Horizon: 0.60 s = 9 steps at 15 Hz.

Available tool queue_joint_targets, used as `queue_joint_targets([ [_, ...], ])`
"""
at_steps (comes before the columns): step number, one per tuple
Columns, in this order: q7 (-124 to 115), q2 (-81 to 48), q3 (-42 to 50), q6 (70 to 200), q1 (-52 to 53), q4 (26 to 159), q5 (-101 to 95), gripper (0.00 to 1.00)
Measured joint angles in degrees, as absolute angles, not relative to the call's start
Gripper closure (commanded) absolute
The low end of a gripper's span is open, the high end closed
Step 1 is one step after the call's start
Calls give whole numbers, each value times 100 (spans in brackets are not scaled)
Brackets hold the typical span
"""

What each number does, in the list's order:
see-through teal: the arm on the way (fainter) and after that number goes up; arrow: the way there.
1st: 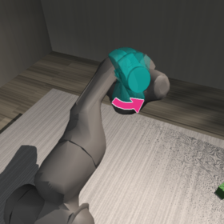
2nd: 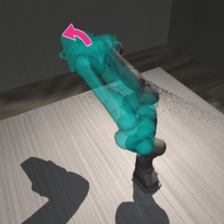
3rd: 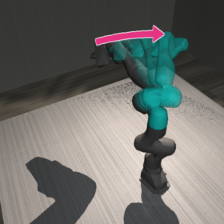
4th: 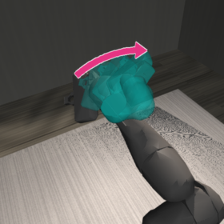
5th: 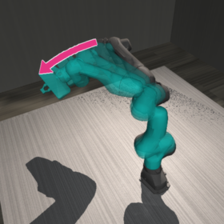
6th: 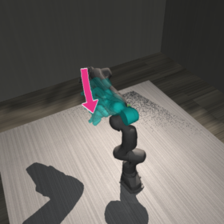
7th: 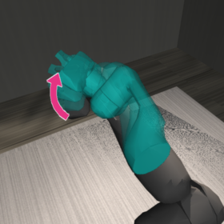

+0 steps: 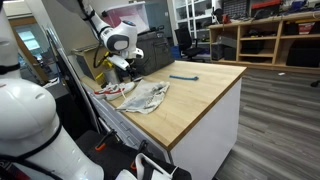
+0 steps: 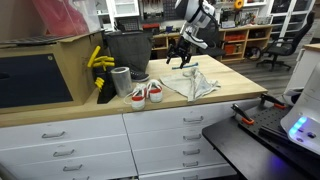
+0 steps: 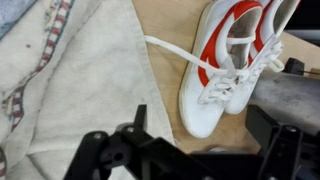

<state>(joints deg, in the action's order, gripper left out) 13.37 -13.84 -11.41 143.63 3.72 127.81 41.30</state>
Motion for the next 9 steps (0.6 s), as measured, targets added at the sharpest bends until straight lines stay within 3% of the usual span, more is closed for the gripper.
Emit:
queue_joint_targets([
  [9, -56, -2586, -769, 15648, 444, 12437, 2944, 0],
])
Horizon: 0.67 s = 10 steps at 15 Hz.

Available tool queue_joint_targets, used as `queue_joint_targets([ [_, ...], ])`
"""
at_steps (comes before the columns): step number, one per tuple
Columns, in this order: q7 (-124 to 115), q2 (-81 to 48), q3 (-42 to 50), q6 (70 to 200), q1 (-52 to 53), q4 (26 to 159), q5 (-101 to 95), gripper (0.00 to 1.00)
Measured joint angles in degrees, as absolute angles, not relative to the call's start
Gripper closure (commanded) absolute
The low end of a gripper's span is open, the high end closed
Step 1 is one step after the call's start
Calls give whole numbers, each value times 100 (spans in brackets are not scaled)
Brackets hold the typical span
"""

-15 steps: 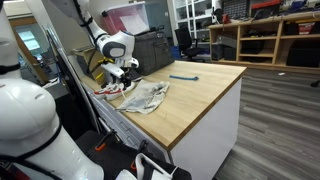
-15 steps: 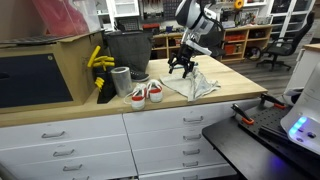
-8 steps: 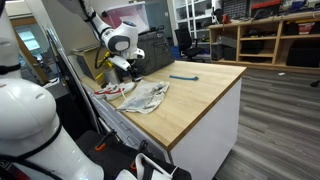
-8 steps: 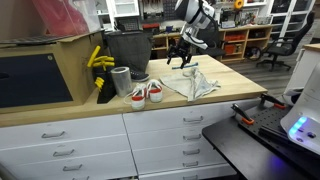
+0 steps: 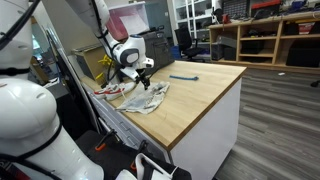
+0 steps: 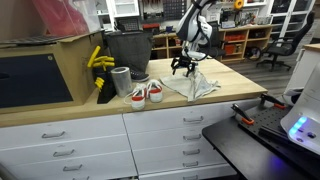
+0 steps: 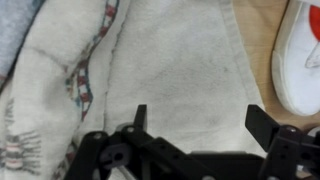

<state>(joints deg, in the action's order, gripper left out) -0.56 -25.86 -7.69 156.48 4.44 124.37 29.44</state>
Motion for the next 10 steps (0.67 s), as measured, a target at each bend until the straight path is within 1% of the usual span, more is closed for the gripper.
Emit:
queue_joint_targets([
  [6, -1630, -2731, -199, 15579, 834, 12010, 1557, 0],
  [10, -2465, -2726, 147, 15065, 1220, 11686, 793, 0],
])
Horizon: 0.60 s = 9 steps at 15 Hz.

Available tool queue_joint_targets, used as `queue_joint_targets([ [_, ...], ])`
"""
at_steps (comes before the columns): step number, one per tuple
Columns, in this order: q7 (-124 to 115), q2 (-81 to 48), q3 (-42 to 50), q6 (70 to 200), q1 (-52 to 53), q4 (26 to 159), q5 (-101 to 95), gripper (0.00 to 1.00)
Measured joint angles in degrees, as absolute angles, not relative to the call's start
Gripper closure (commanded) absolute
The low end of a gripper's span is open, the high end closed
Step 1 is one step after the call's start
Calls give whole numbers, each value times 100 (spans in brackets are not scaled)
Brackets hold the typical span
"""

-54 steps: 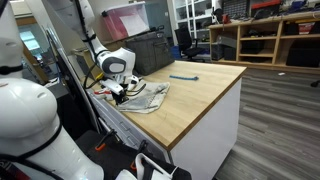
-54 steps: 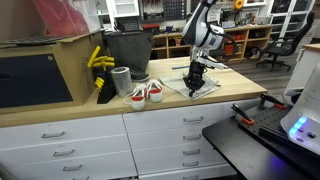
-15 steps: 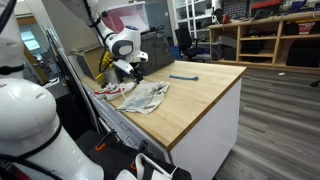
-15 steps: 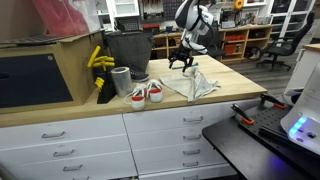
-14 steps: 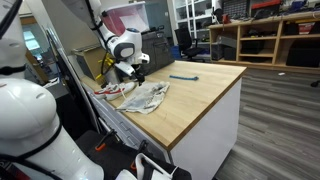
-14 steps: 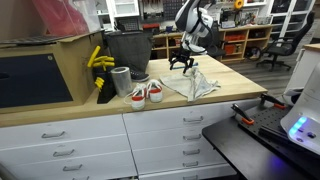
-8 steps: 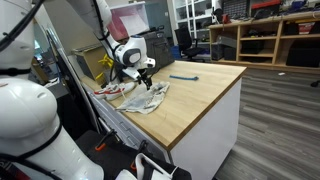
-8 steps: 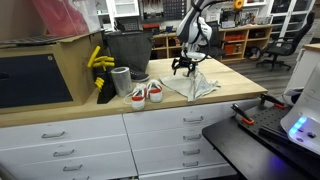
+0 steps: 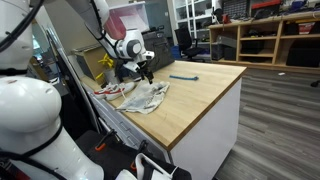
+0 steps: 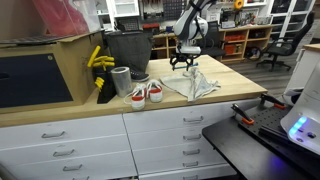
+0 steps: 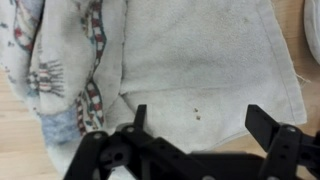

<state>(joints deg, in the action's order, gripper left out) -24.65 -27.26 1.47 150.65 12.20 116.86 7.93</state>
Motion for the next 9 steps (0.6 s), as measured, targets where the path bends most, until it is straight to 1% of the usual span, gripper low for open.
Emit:
queue_joint_targets([
  [5, -3115, -2726, 355, 14093, 1443, 11401, 132, 0],
  [9, -3407, -2745, 506, 13753, 1450, 11330, -393, 0],
])
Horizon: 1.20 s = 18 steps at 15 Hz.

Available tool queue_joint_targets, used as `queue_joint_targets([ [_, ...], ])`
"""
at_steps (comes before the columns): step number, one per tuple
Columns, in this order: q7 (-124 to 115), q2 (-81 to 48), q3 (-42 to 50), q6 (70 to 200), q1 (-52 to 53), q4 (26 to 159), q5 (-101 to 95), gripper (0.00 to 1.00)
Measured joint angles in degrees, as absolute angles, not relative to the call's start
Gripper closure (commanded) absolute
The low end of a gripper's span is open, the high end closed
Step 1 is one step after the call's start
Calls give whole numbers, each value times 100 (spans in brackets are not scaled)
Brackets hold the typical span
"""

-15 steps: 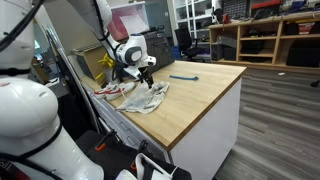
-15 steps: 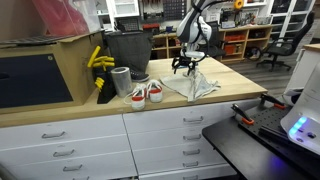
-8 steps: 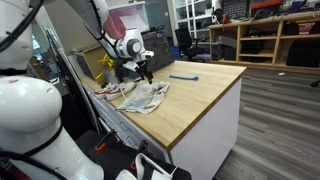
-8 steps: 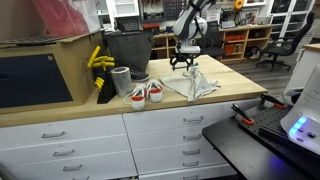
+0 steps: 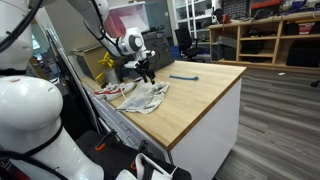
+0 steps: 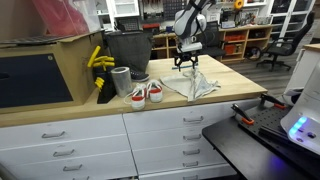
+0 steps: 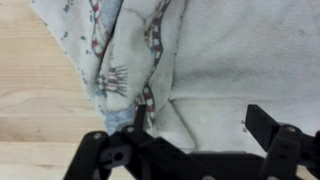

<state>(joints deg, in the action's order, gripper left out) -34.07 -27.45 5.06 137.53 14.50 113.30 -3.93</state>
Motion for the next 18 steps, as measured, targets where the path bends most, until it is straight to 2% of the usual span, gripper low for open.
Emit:
queue_joint_targets([
  [3, -3580, -2826, 659, 13602, 1447, 11329, -760, 0],
  [4, -3639, -2870, 696, 13575, 1446, 11331, -862, 25],
  [5, -3655, -2922, 726, 13564, 1446, 11332, -939, 26],
  [14, -3663, -3107, 707, 13577, 1455, 11320, -1190, 95],
  [15, -3663, -3101, 694, 13588, 1455, 11315, -1190, 100],
  [18, -3663, -3047, 646, 13697, 1455, 11307, -1187, 100],
])
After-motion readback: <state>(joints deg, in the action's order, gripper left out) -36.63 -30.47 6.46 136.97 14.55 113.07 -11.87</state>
